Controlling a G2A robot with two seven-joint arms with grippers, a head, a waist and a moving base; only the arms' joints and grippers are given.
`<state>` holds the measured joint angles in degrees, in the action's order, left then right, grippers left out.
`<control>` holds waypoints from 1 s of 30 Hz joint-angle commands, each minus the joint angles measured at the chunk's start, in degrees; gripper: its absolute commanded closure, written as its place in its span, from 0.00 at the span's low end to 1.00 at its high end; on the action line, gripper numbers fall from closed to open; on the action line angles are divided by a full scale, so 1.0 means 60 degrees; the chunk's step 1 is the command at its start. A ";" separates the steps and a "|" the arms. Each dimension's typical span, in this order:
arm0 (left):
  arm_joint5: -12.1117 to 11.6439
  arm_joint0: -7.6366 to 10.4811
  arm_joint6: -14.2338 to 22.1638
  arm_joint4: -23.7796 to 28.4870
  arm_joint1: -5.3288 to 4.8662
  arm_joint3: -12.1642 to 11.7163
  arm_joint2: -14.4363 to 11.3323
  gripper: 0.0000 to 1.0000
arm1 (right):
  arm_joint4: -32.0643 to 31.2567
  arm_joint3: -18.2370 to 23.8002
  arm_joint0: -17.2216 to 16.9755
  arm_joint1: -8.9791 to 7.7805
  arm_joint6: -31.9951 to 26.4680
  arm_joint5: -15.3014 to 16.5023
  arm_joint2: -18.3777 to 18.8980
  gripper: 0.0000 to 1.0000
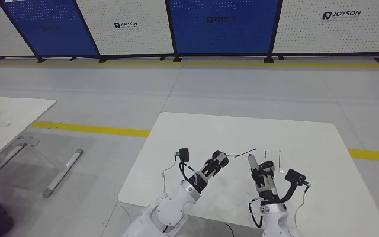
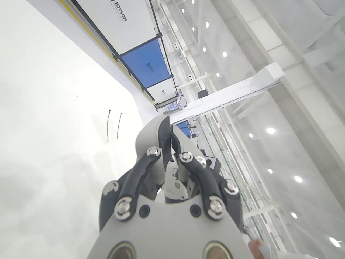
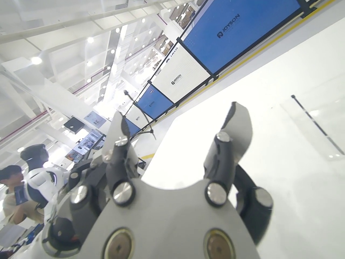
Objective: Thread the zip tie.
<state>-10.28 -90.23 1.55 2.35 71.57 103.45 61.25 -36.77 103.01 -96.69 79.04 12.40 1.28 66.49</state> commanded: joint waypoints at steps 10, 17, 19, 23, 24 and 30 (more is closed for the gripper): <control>0.0114 -0.0102 0.0719 0.0934 -0.0017 0.0215 0.0009 1.00 | 0.0046 0.0057 -0.0088 -0.0017 -0.0154 -0.0128 0.0130 0.00; -0.0189 0.0015 -0.0239 0.1785 0.0089 0.0090 0.0094 1.00 | -0.0503 -0.0082 -0.0012 -0.0107 -0.0784 0.0143 0.0375 0.00; -0.0247 0.0016 -0.0333 0.2174 0.0116 0.0095 0.0103 1.00 | -0.0924 -0.0058 0.0010 -0.0150 -0.1081 0.0150 0.0446 0.00; 0.0132 0.0039 0.0097 0.2767 0.0116 0.0115 0.0117 1.00 | -0.2384 -0.0035 0.0134 -0.0283 -0.2007 0.0334 0.0546 0.00; 0.0254 0.0051 0.0231 0.2887 0.0111 0.0123 0.0128 1.00 | -0.2826 -0.0016 0.0219 -0.0310 -0.2152 0.0242 0.0598 0.00; 0.0254 0.0051 0.0231 0.2887 0.0111 0.0123 0.0128 1.00 | -0.2912 -0.0002 0.0236 -0.0307 -0.2058 0.0123 0.0612 0.00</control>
<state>-8.75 -89.92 2.93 19.68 72.24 104.19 62.02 -54.26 103.00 -95.27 77.19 0.08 1.99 70.17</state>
